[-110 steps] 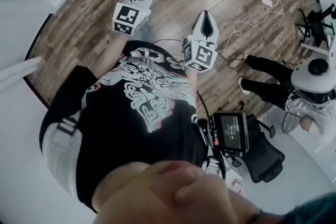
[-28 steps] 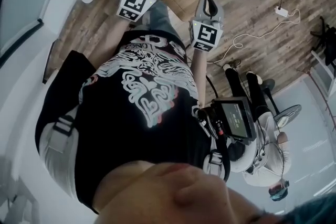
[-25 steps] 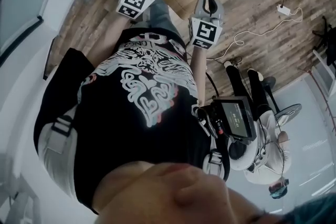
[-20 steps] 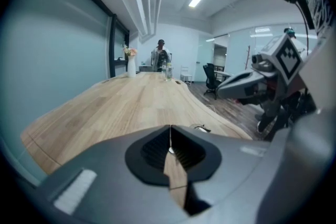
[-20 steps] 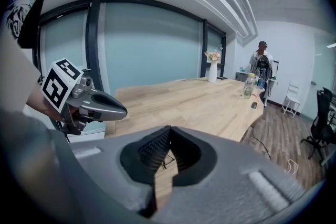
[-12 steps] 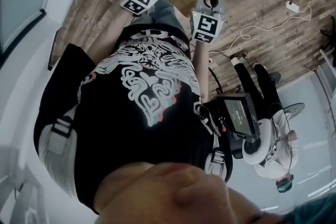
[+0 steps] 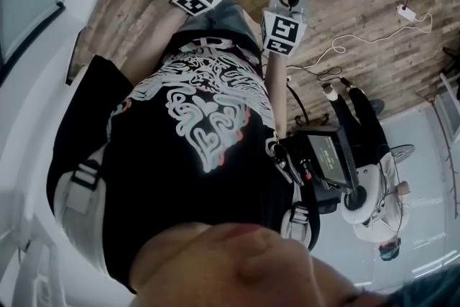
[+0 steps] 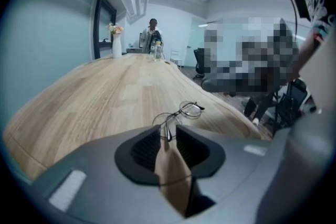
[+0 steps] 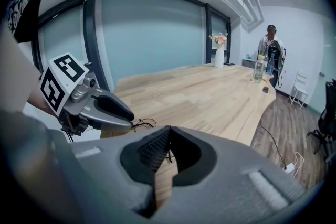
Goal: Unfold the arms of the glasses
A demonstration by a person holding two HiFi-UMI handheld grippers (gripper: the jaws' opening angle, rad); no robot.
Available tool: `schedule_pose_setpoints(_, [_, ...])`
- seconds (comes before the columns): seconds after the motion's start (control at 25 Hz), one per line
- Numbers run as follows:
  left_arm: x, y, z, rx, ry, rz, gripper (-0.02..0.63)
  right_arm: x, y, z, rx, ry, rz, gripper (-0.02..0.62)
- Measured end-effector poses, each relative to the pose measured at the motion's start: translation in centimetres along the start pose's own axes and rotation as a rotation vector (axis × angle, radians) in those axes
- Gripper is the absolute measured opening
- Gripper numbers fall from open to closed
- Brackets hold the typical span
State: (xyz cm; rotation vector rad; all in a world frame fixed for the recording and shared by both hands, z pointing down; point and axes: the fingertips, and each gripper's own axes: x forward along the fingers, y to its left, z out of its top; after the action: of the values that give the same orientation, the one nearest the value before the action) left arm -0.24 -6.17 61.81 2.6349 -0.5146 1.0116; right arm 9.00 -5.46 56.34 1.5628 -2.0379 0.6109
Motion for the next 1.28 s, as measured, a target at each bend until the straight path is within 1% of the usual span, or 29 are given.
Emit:
schedule_pose_setpoints(0.08, [1.1,0.4,-0.1,0.026,0.026,-0.012,0.065,1.0,-0.4,0.1,-0.006,0.009,0.005,0.000])
schedule_pose_setpoints(0.2, [2.4,1.3,-0.2,0.064,0.055,-0.012,0.064,2.5,-0.6,0.3,-0.016,0.019,0.018,0.000])
schedule_pose_setpoints(0.32, [2.8,1.2,-0.4,0.092,0.078,-0.008,0.064,3.3,-0.2,-0.6,-0.015,0.050,0.037,0.000])
schedule_pose_setpoints(0.56, [2.5,1.2,-0.3,0.122,0.087,0.002,0.063,4.0,0.5,-2.1,-0.045,0.103,0.062,0.000])
schedule_pose_setpoints(0.64, [2.6,1.1,-0.4,0.130,0.097,0.005,0.053,4.2,0.5,-2.6,-0.042,0.113,0.066,0.000])
schedule_pose_setpoints(0.72, [2.7,1.3,-0.4,0.139,0.110,0.016,0.021,4.4,0.5,-2.9,-0.044,0.118,0.074,0.000])
schedule_pose_setpoints(0.76, [2.8,1.4,-0.4,0.140,0.114,0.019,0.021,4.5,0.5,-2.8,-0.051,0.121,0.078,0.000])
schedule_pose_setpoints(0.92, [2.4,1.7,0.1,0.117,0.103,0.016,0.019,4.6,0.7,-2.8,-0.071,0.134,0.090,0.000])
schedule_pose_setpoints(1.12, [1.6,1.6,1.4,0.128,0.072,0.016,0.017,4.6,0.8,-3.1,-0.068,0.143,0.090,0.000])
schedule_pose_setpoints(1.2, [1.1,1.5,2.2,0.138,0.060,0.019,0.015,4.5,1.2,-2.6,-0.069,0.121,0.118,0.000])
schedule_pose_setpoints(1.28, [0.7,1.4,3.0,0.148,0.047,0.024,0.013,4.1,1.7,-1.6,-0.093,0.069,0.153,0.002])
